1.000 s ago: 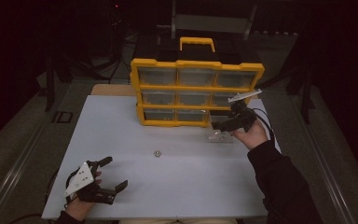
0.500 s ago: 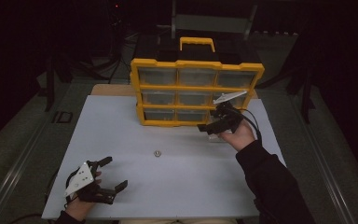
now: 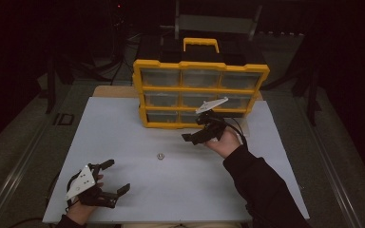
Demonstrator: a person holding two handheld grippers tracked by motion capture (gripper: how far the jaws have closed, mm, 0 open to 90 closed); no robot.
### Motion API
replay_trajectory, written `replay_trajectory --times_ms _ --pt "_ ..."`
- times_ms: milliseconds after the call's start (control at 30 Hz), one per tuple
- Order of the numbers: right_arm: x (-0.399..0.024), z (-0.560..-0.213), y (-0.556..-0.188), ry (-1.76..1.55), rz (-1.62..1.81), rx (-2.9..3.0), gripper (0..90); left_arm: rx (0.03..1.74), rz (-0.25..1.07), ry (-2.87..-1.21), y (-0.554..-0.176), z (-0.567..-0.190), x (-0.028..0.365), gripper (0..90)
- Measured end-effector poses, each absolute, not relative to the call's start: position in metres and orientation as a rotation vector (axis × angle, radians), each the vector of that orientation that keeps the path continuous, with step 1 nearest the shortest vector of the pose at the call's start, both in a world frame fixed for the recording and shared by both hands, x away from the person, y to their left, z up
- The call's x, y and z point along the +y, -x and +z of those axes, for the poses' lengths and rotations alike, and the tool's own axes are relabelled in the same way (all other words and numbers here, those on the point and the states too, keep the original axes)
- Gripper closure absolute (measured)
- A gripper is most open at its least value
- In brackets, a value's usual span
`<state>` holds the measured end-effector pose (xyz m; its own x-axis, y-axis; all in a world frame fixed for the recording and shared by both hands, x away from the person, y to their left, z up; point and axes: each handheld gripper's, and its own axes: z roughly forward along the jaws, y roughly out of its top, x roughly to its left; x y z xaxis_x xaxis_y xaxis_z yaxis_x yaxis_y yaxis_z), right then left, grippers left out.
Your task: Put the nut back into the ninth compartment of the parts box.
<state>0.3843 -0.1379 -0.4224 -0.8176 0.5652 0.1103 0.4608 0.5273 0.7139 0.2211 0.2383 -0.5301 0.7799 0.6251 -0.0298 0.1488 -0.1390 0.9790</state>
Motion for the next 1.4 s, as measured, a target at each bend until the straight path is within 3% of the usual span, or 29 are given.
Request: replay_trajectory --times_ms 1133,1400 --pt "-0.069 -0.491 -0.375 -0.698 1.101 2.804 16.4 0.61 0.457 -1.69 -0.221 -0.53 0.238 0.0" --pt "-0.059 -0.505 -0.373 -0.673 1.063 2.834 22.8 0.61 0.456 -1.688 -0.221 -0.53 0.238 0.0"
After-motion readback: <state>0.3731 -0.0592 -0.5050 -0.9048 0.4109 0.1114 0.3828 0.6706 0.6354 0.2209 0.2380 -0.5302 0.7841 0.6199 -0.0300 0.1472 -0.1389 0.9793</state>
